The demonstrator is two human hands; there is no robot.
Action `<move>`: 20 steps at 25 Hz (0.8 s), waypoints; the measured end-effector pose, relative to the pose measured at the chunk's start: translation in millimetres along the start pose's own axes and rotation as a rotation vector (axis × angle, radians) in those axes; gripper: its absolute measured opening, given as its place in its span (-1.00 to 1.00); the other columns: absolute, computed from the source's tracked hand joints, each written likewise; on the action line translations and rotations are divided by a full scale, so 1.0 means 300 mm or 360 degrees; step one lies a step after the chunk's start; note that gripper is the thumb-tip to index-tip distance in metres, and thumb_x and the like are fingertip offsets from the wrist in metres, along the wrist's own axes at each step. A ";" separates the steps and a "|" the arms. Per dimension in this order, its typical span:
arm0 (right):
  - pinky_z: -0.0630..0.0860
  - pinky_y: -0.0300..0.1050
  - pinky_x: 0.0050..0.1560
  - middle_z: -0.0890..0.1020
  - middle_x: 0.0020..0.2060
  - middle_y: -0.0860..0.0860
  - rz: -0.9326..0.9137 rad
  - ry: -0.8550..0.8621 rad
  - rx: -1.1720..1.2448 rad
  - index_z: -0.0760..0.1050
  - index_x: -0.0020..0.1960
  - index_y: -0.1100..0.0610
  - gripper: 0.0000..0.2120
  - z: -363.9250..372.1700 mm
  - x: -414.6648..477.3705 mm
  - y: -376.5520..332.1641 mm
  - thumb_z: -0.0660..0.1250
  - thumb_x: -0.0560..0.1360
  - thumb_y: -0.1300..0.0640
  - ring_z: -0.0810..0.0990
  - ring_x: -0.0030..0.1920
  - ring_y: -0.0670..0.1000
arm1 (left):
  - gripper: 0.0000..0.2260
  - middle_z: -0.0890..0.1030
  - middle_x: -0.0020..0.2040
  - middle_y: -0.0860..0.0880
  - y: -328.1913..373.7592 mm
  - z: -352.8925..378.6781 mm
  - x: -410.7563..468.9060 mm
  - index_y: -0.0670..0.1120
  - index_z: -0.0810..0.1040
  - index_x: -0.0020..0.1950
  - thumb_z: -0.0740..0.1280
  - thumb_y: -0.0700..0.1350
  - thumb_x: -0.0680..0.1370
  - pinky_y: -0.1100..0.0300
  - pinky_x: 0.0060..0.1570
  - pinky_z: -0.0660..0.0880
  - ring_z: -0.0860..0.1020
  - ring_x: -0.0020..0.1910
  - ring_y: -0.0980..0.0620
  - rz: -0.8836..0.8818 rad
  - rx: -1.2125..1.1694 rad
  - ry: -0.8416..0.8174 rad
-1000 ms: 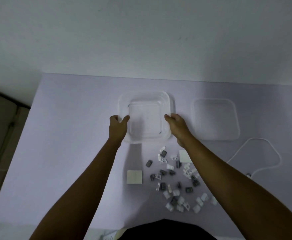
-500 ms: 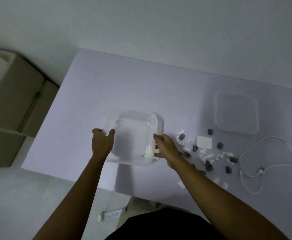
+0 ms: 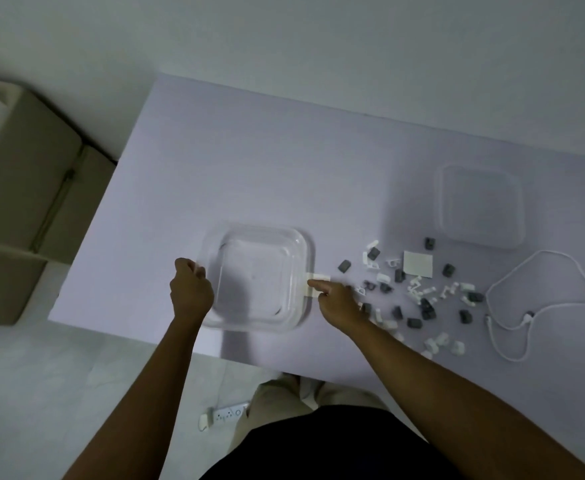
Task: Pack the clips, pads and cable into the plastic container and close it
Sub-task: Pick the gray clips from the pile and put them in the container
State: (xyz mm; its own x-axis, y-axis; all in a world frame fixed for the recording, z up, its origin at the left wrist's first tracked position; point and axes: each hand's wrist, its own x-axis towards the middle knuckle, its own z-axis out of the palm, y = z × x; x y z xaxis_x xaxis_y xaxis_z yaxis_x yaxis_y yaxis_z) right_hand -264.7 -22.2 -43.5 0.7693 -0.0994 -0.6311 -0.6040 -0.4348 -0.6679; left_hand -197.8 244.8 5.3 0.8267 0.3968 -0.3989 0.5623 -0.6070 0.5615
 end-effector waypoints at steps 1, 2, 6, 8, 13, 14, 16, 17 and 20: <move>0.33 -0.30 0.28 0.56 0.34 0.10 -0.0042 0.0004 -0.0100 0.53 0.36 0.17 -0.57 0.001 0.003 0.020 0.11 0.58 0.39 0.49 0.36 0.09 | -0.96 0.51 -0.14 -0.17 -0.002 0.002 0.003 -0.22 0.36 0.04 0.16 -0.29 0.60 0.00 -0.14 0.42 0.50 -0.16 -0.19 0.0016 0.0011 -0.0006; 0.33 -0.30 0.27 0.56 0.34 0.10 -0.0053 0.0026 -0.0140 0.53 0.36 0.15 -0.56 -0.002 0.007 0.032 0.12 0.57 0.39 0.50 0.36 0.10 | -0.96 0.51 -0.14 -0.17 -0.004 0.005 0.008 -0.22 0.36 0.03 0.16 -0.28 0.60 0.00 -0.15 0.42 0.50 -0.16 -0.18 0.0032 0.0013 -0.0014; 0.36 -0.27 0.26 0.60 0.30 0.10 -0.0085 0.0132 -0.0120 0.57 0.30 0.16 -0.60 -0.028 0.020 0.057 0.14 0.57 0.38 0.53 0.32 0.10 | -0.93 0.53 -0.09 -0.21 -0.009 0.027 0.030 -0.25 0.37 0.06 0.16 -0.28 0.60 -0.03 -0.11 0.45 0.51 -0.12 -0.21 0.0034 0.0021 -0.0080; 0.41 -0.24 0.23 0.65 0.19 0.08 -0.0123 0.0247 0.0028 0.62 0.21 0.20 -0.68 -0.044 0.013 0.062 0.19 0.57 0.38 0.58 0.24 0.08 | -0.89 0.54 -0.04 -0.23 -0.008 0.035 0.042 -0.26 0.36 0.10 0.18 -0.25 0.61 -0.07 -0.03 0.49 0.54 -0.03 -0.26 -0.0054 -0.0011 -0.0151; 0.49 -0.42 -0.08 0.66 -0.11 0.03 -0.0073 0.0777 0.0145 0.64 0.02 0.21 -0.84 -0.143 -0.035 0.110 0.30 0.54 0.34 0.61 -0.09 -0.03 | -0.61 0.49 0.26 -0.25 0.091 0.051 0.010 -0.20 0.32 0.32 0.32 -0.11 0.56 -0.21 0.25 0.34 0.42 0.30 -0.26 -0.0094 0.0135 0.0126; 0.44 -0.46 -0.12 0.67 -0.10 0.03 -0.0073 0.0862 0.0084 0.64 0.01 0.20 -0.84 -0.170 -0.050 0.131 0.30 0.54 0.33 0.61 -0.08 -0.03 | -0.61 0.49 0.26 -0.22 0.129 0.065 -0.007 -0.19 0.35 0.32 0.33 -0.11 0.55 -0.18 0.24 0.35 0.42 0.30 -0.23 0.0134 0.0134 0.0202; 0.43 -0.35 -0.08 0.66 -0.08 0.04 -0.0030 0.0944 0.0012 0.62 0.00 0.19 -0.84 -0.210 -0.076 0.187 0.30 0.51 0.34 0.59 -0.07 -0.02 | -0.70 0.54 0.18 -0.14 0.212 0.112 -0.052 -0.16 0.43 0.25 0.32 -0.11 0.55 0.03 0.14 0.41 0.49 0.19 -0.12 0.0663 0.0043 0.0181; 0.45 -0.28 -0.03 0.65 -0.07 0.04 0.0001 0.0965 -0.0007 0.61 -0.01 0.19 -0.83 -0.226 -0.090 0.221 0.29 0.49 0.36 0.59 -0.05 -0.01 | -0.76 0.56 0.12 -0.11 0.256 0.153 -0.084 -0.15 0.46 0.20 0.32 -0.12 0.56 0.16 0.06 0.41 0.53 0.10 -0.07 0.0899 -0.0019 0.0055; 0.54 -0.09 0.04 0.64 -0.08 0.10 -0.0024 0.1019 -0.0131 0.58 -0.07 0.11 -0.80 -0.272 -0.130 0.322 0.33 0.42 0.37 0.61 -0.01 0.10 | -0.84 0.60 0.01 -0.08 0.378 0.335 -0.198 -0.14 0.52 0.14 0.31 -0.14 0.57 0.25 -0.07 0.42 0.57 -0.04 -0.01 0.1351 0.0029 -0.0469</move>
State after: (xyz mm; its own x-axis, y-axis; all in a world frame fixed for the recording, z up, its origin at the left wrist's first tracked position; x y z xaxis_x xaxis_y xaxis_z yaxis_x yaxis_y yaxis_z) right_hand -335.9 -133.3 -51.2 0.7648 -0.5961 -0.2445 -0.5939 -0.5051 -0.6263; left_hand -185.1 83.0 19.8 0.9239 -0.3817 -0.0261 -0.2381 -0.6272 0.7415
